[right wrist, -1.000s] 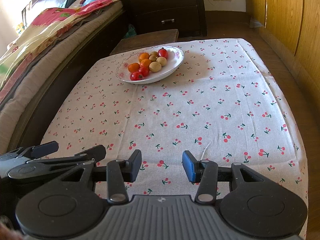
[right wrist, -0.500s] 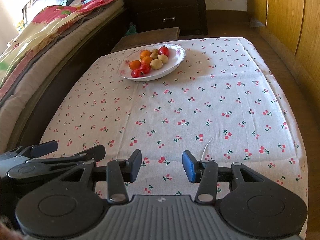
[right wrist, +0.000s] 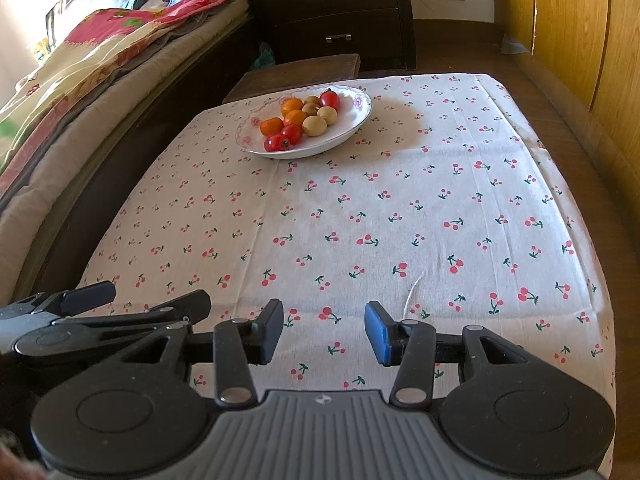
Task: Organize fruits
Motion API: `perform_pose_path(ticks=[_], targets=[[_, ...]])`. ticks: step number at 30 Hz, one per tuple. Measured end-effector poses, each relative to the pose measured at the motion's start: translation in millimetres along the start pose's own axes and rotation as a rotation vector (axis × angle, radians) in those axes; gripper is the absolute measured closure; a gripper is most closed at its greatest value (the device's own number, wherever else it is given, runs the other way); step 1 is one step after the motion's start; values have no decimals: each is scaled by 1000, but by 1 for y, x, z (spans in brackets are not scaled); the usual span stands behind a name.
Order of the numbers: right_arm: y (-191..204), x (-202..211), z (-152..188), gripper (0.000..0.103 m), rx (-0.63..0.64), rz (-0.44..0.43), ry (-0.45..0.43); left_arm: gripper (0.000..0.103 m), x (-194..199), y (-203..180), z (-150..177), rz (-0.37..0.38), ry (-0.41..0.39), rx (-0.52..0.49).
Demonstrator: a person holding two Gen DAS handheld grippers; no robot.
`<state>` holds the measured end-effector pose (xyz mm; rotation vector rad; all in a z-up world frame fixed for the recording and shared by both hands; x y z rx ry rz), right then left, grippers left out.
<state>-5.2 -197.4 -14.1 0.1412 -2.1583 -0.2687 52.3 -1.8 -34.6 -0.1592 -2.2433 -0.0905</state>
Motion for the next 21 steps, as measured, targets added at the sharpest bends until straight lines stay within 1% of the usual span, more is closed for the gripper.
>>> perform_pose_path(ticks=[21], targets=[[1,6,10,57,5,3,3,0,5,1,7,-3,8,-6]])
Point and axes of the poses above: each gripper's, at about its wrist camera, not at the fingertips, and x roughly against the way its jaws point, y to its left, z to its underside, the point moved 5 cm from there along -x, roughly the way its jaws point, and after that the axes turned 1 degree about -x, right-handed, at the moved point
